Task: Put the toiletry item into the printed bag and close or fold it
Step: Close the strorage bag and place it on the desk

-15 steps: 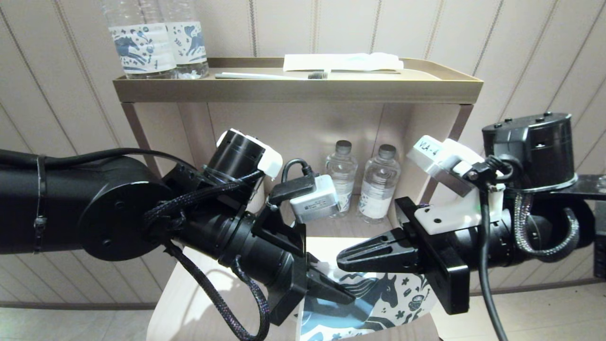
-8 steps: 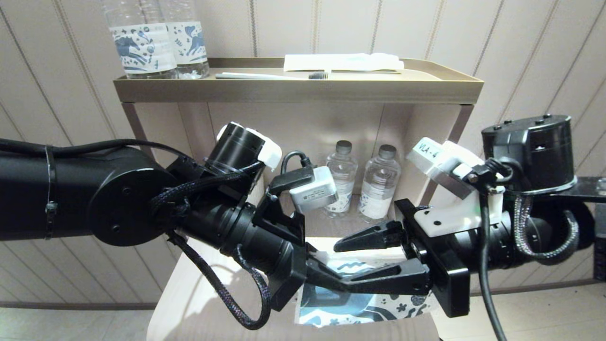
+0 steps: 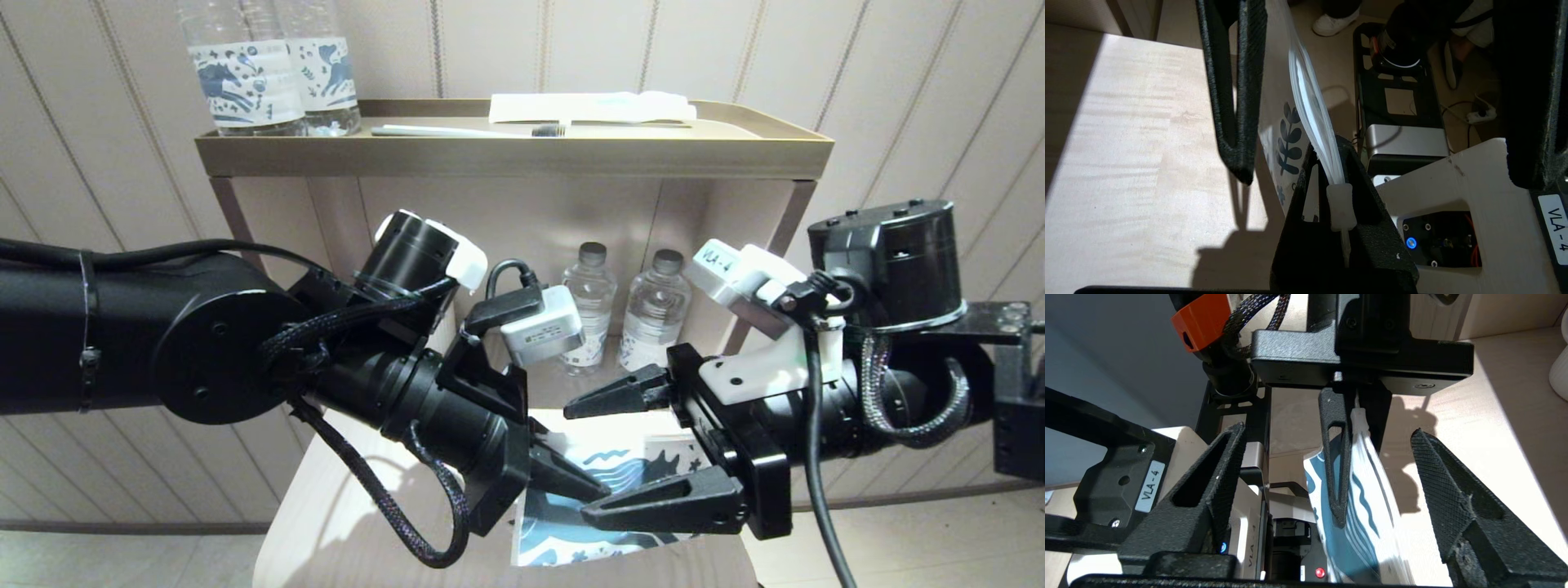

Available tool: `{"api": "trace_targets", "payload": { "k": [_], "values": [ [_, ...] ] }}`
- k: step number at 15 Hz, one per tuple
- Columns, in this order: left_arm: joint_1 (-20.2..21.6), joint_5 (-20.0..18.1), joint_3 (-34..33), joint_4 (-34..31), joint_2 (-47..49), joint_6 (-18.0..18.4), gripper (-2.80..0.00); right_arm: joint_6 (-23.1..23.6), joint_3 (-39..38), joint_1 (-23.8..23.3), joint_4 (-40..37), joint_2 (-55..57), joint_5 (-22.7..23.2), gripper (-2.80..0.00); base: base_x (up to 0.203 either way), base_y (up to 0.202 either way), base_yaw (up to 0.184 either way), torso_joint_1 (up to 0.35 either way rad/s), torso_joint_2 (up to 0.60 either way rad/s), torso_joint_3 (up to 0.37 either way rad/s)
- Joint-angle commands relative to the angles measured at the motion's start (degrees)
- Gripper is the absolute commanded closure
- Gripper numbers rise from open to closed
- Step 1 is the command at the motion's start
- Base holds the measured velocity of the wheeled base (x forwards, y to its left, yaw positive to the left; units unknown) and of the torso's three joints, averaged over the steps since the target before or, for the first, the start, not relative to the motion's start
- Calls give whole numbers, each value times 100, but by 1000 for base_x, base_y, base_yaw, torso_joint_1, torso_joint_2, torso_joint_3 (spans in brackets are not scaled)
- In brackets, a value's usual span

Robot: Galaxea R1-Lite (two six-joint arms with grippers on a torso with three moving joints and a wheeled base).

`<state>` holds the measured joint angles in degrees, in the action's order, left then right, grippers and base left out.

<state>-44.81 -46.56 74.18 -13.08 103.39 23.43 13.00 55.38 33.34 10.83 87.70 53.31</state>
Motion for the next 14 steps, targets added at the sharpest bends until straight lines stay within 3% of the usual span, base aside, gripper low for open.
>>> {"api": "trace_targets", "payload": {
  "k": [1, 14],
  "values": [
    [-2, -29, 8, -2, -2, -13, 0, -16, 53, 32, 8, 90, 30, -280, 0, 0, 0, 0, 0, 0],
    [-3, -38, 35, 7, -12, -40, 0, -54, 149, 41, 15, 186, 43, -280, 0, 0, 0, 0, 0, 0]
  ]
}}
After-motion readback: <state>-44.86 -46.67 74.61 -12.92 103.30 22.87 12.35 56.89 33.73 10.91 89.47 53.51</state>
